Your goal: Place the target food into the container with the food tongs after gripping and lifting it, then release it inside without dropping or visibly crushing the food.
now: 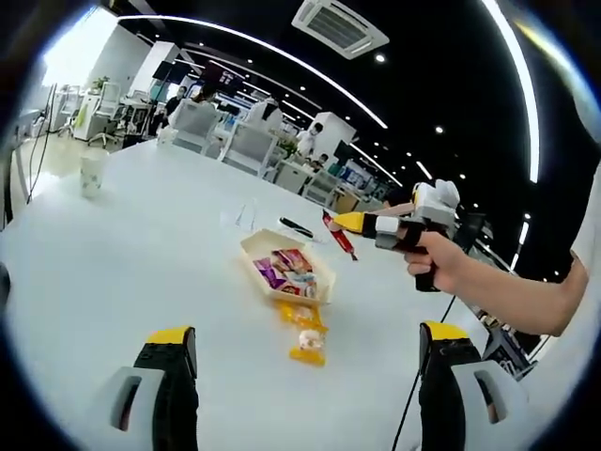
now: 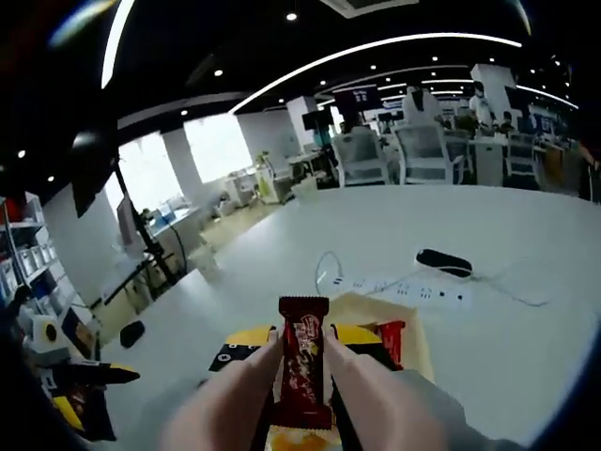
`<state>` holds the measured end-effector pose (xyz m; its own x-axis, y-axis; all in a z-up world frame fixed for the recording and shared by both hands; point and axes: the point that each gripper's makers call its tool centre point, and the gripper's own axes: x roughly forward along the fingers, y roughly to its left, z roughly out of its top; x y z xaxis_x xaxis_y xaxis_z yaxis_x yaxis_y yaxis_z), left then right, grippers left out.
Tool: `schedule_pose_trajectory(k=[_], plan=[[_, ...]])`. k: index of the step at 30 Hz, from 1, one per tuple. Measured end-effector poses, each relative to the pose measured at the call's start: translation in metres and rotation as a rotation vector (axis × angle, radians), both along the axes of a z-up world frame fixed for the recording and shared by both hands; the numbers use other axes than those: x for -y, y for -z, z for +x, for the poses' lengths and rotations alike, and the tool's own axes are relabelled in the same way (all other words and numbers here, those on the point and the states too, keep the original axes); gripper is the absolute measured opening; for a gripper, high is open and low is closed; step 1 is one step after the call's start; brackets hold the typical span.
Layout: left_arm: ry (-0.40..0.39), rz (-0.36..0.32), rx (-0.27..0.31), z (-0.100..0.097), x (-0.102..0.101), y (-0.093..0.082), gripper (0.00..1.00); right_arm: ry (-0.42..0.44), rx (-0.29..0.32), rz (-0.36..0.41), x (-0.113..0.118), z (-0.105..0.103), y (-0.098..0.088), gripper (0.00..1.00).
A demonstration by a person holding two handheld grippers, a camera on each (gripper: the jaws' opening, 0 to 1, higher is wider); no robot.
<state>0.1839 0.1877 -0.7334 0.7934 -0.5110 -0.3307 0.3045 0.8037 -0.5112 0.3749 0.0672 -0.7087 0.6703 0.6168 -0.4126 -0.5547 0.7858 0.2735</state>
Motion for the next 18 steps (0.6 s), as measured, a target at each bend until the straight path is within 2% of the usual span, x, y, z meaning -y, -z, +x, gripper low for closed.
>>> schedule_pose_trajectory(k=[1, 3, 7, 16, 18], plan=[[0.014, 0.018, 0.031, 0.001, 0.002, -0.005, 0.99, 0.020, -0.003, 0.004, 0.002, 0.002, -0.001, 0.21], [0.033, 0.046, 0.044, 0.000, 0.005, -0.008, 0.99, 0.023, 0.016, -0.002, 0.003, 0.004, -0.005, 0.21], [0.054, 0.058, 0.048, 0.002, 0.010, -0.010, 0.99, 0.031, 0.031, -0.022, 0.008, 0.010, -0.010, 0.21], [0.060, 0.030, 0.071, 0.002, 0.017, -0.016, 0.99, 0.068, 0.024, -0.026, 0.017, 0.022, -0.011, 0.22], [0.051, 0.001, 0.081, 0.001, 0.017, -0.023, 0.99, 0.081, 0.021, -0.018, 0.017, 0.025, -0.012, 0.22]])
